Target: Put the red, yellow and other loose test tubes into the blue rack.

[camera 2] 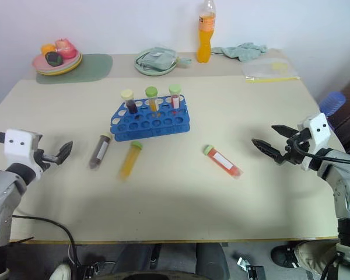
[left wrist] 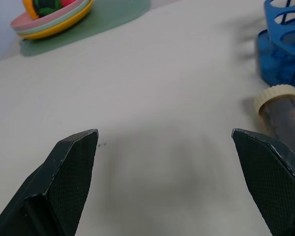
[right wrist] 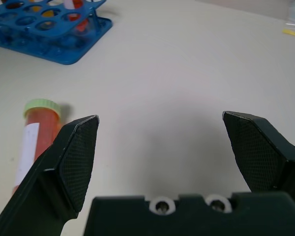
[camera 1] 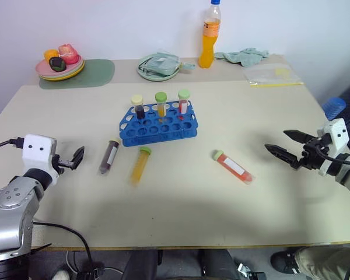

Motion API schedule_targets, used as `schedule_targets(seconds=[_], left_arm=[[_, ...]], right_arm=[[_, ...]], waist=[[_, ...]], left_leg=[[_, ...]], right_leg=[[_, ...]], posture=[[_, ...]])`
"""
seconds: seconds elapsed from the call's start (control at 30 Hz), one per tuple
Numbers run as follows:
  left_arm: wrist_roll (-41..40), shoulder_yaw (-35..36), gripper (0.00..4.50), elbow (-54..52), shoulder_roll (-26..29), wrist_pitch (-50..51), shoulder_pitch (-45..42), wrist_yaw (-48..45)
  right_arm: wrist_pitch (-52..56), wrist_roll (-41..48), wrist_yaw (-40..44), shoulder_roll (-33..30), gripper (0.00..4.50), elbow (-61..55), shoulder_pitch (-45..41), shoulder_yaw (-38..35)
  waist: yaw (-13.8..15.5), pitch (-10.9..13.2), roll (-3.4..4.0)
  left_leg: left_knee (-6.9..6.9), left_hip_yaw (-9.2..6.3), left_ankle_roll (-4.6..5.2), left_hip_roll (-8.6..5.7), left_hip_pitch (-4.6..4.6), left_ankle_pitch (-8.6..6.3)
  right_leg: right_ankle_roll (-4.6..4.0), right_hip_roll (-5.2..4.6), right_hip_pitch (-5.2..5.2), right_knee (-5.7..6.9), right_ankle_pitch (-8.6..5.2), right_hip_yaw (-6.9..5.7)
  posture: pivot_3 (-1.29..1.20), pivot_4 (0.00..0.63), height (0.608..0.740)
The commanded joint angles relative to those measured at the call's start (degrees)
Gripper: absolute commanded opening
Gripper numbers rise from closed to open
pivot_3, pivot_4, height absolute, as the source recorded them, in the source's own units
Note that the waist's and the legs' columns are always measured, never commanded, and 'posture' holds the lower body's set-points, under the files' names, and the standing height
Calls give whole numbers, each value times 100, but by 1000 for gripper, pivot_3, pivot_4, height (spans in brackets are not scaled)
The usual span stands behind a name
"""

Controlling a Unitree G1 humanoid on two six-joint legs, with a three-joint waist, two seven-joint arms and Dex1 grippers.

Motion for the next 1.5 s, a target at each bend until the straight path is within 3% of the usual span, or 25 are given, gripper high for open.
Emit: schedule_targets(seconds=[0.03, 0.4, 0.73, 0.93, 1.13, 1.5], left_arm=[[17, 150, 4500, -266, -24, -35, 29, 93], [-225, -31, 4500, -402, -73, -106, -305, -91], [-934, -1310, 4500, -884, -70, 202, -980, -1089], [-804, -2541, 4500, -913, -81, -129, -1236, -1910], [-373, -3326, 4500, -892, -84, -536, -1344, -2222], [-334, -3710, 4500, -1266, -372, -471, -1098, -2094]], right_arm=[[-68, -27, 41, -178, 4465, -8, -172, -22], [234, -92, -62, -297, 4465, -386, -184, 138], [1522, -87, -113, -1013, 4465, -1812, -362, 689], [4014, 434, -633, -927, 4465, -2329, -1736, 1716], [5394, 343, -1043, -454, 4465, -2111, -2966, 2956], [6344, 345, -1153, -89, 4465, -1295, -3841, 4072]], waist=[[-8, 0, 0], [3, 0, 0], [-36, 0, 2], [-27, 3, 6], [-19, 4, 7], [-31, 4, 7]], left_leg=[[0, 1, 0, 0, 0, 0], [0, 1, 0, 0, 0, 0], [2, 3, 0, -1, 0, 0], [3, 4, 0, 0, 0, 0], [-2, 0, 7, 0, -9, -4], [0, -3, 12, -6, -14, -6]], right_leg=[[0, 0, 0, 0, 0, 0], [0, 1, -1, 0, 0, 0], [0, 2, -1, 1, 0, 0], [-1, 2, -2, 1, 1, 1], [-2, 1, -5, -15, 0, -2], [0, -1, -6, -20, 1, -5]], posture=[[0, 150, 740], [0, 150, 740], [0, 150, 740], [0, 150, 740], [0, 150, 740], [0, 150, 740]])
